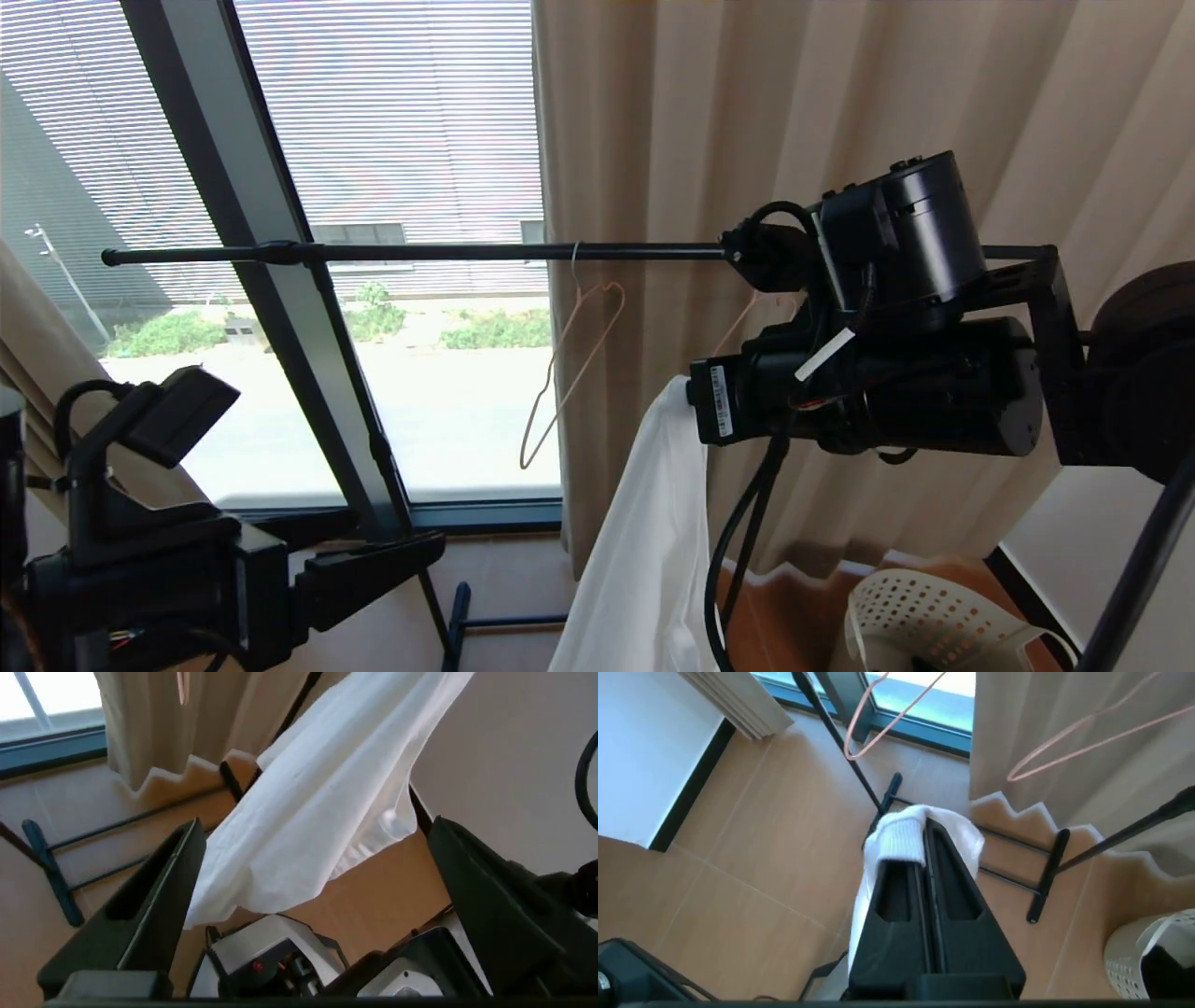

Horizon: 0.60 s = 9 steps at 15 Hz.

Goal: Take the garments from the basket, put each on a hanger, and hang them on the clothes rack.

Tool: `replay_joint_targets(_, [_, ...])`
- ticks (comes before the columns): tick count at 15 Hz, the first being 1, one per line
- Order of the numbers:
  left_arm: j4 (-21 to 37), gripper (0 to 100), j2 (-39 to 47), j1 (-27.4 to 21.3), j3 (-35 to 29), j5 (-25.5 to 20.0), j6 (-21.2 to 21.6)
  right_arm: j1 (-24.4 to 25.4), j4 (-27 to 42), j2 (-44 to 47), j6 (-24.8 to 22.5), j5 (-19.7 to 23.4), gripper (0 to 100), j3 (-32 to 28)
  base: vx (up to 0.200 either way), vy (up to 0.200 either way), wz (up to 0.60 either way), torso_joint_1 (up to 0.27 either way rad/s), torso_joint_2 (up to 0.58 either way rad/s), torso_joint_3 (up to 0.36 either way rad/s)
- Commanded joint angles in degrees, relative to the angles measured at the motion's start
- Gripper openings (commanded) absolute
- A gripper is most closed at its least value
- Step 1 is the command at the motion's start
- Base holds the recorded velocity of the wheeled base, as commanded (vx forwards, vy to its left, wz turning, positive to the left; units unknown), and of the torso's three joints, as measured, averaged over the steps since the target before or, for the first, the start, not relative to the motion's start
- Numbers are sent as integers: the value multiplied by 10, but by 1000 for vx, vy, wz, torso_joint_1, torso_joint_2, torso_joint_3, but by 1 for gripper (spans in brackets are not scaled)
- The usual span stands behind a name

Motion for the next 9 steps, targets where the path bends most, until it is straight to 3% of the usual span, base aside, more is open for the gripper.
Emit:
replay_joint_targets(1, [-40,100,140,-53,-39,7,1,9,-1,33,10,-2,0,-10,0,0,0,0,0,0])
replay_joint_targets(6, [-86,100,169,-93,-24,18,4,25,-29,70,27,-29,0,-10,0,0,0,0,0,0])
replay_joint_targets(9, [-87,100,177,-129,-19,80,4,34,-40,90,45,-50,0,-18,0,0,0,0,0,0])
